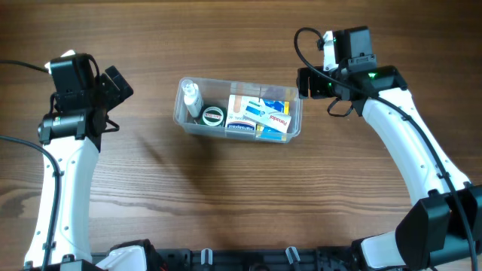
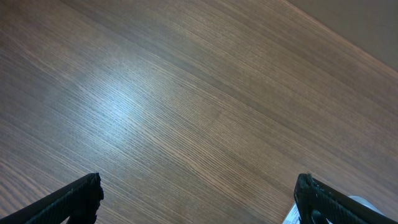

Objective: Pack container

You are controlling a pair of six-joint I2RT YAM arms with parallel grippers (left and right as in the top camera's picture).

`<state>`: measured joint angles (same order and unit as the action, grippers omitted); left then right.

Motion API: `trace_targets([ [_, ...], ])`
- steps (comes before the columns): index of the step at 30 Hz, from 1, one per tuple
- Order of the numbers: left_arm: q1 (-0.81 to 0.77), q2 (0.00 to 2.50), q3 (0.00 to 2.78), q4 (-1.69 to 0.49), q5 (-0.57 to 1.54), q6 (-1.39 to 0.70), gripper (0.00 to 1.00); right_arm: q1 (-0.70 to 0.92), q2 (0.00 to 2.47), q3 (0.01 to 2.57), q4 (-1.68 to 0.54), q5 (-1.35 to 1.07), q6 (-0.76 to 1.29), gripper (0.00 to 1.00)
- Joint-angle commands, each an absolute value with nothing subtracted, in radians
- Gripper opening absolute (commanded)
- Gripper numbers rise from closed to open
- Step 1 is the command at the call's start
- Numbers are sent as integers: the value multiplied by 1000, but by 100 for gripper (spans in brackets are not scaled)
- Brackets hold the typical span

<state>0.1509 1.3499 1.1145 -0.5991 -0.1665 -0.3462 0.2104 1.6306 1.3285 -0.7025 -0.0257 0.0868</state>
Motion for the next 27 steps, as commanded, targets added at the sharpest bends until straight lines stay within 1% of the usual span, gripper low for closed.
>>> trace_targets([
  [1, 155, 1341, 1128, -596, -165, -349, 100, 208, 1613, 1328, -702, -43, 105, 100],
  [20, 155, 1341, 1128, -596, -165, -349, 100, 208, 1607, 1327, -700, -43, 105, 100],
  [24, 155, 1341, 1128, -596, -165, -349, 100, 210, 1520, 1284, -690, -43, 105, 100],
  [27, 155, 1341, 1128, -596, -165, -349, 100, 210, 1369, 1151, -638, -43, 105, 100],
])
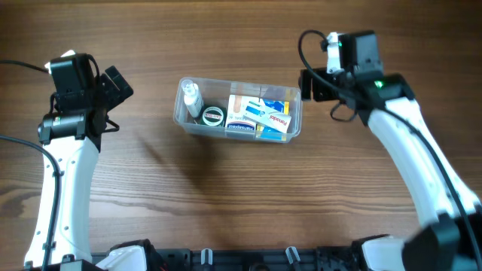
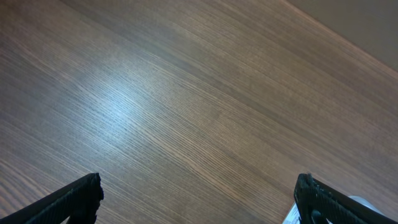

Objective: Pack container

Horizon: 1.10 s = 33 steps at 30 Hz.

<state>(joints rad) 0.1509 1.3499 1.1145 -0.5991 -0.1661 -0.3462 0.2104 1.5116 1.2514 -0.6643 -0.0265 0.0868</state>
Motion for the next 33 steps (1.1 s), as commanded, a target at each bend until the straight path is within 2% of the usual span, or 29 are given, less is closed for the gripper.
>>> trace_targets([
  [1, 155, 1341, 1128, -596, -165, -348, 100, 210, 1301, 1086, -617, -43, 105, 100],
  [6, 155, 1341, 1128, -596, -165, -348, 100, 210, 989, 820, -609, 10, 94, 100],
  [11, 155, 1341, 1128, -596, -165, -349, 100, 210, 778, 776, -720, 59, 7, 100],
  [13, 155, 1341, 1128, -596, -165, -349, 99, 210, 674, 762, -653, 78, -78, 100],
  [16, 155, 1341, 1128, -596, -165, -349, 100, 210, 519, 685, -509, 67, -78, 100],
  [19, 155, 1341, 1128, -596, -165, -349, 100, 210, 324, 496, -278, 25, -79, 100],
  [26, 155, 1341, 1128, -596, -165, -349, 100, 209, 133, 196, 86, 14, -79, 100],
  [29, 155, 1341, 1128, -596, -165, -349, 100, 192, 77, 93, 186, 14, -59, 100],
  [33, 155, 1341, 1128, -596, -165, -349, 100, 166, 3, 23, 184, 14, -49, 100],
])
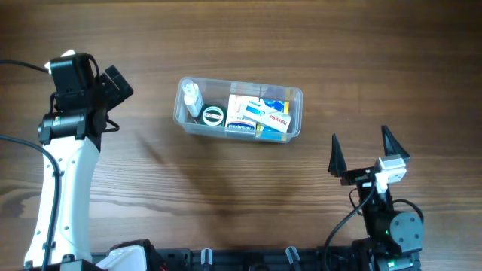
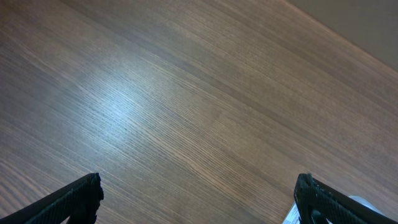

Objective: Pack container

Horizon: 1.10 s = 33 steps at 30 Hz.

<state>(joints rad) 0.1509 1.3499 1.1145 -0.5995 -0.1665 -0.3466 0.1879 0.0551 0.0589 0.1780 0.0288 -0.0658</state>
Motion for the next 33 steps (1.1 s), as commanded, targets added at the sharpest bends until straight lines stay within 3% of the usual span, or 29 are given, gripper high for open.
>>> trace_targets([
  [1, 155, 1341, 1128, -596, -165, -349, 100, 158, 3, 17, 183, 14, -49, 100],
  [12, 155, 1341, 1128, -596, -165, -349, 100, 139, 3, 5, 9, -1, -53, 100],
  [33, 155, 1341, 1128, -596, -165, -349, 100, 139, 4, 6, 7, -1, -50, 100],
])
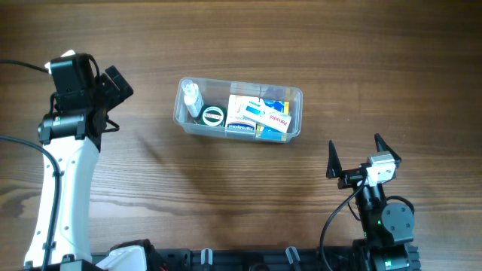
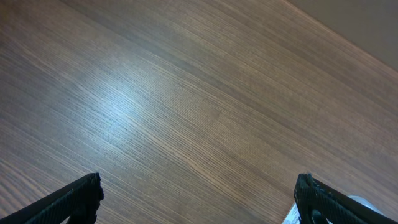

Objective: Pack container

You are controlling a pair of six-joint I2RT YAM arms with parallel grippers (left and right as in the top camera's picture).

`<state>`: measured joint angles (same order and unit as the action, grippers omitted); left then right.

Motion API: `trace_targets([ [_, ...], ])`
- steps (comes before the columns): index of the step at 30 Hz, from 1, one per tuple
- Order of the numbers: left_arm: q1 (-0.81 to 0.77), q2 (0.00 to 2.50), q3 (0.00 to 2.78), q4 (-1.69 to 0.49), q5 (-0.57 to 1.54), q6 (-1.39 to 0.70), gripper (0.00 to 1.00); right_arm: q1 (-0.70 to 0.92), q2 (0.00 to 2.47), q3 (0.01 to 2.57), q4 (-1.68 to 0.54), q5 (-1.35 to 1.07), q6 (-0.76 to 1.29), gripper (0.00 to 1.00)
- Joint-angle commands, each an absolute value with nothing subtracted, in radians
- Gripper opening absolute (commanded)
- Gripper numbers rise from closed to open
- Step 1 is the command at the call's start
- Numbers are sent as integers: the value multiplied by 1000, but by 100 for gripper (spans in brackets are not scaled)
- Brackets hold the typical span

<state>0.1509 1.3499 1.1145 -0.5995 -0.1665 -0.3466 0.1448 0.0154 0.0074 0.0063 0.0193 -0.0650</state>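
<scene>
A clear plastic container (image 1: pixel 294 124) sits at the table's middle. It holds a small white bottle (image 1: pixel 191 98), a round tin (image 1: pixel 214 115) and several flat boxes (image 1: pixel 260 113). My left gripper (image 1: pixel 117 84) hangs to the left of the container. In the left wrist view the left gripper (image 2: pixel 199 199) is open over bare wood, with nothing between its fingertips (image 2: pixel 81 196). My right gripper (image 1: pixel 355 154) is folded back at the front right, well clear of the container. It is open, its fingers pointing away from the front edge.
The wooden table (image 1: pixel 226 196) shows bare wood around the container. A white object (image 2: pixel 357 204) peeks in at the bottom right corner of the left wrist view. The right arm's base (image 1: pixel 388 226) stands at the front edge.
The right gripper has shifted slightly toward the front edge and its fingers stand a little closer together. The left arm and the container are unchanged.
The right gripper was at the container's right end, the arm stretched over the table, and stayed there a second later. Then it was folded back at the front right with open fingers, where it is now. The left gripper stayed open throughout.
</scene>
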Motion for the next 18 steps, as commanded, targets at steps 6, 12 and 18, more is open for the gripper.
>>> trace_targets([
  [6, 155, 1341, 1128, -596, -165, -349, 100, 139, 4, 5, 7, -1, -50, 100],
  [12, 153, 1250, 1084, -596, -165, -349, 100, 140, 4, 6, 7, -1, -50, 100],
  [18, 153, 867, 838, -596, -165, -349, 100, 139, 4, 6, 7, -1, -50, 100],
])
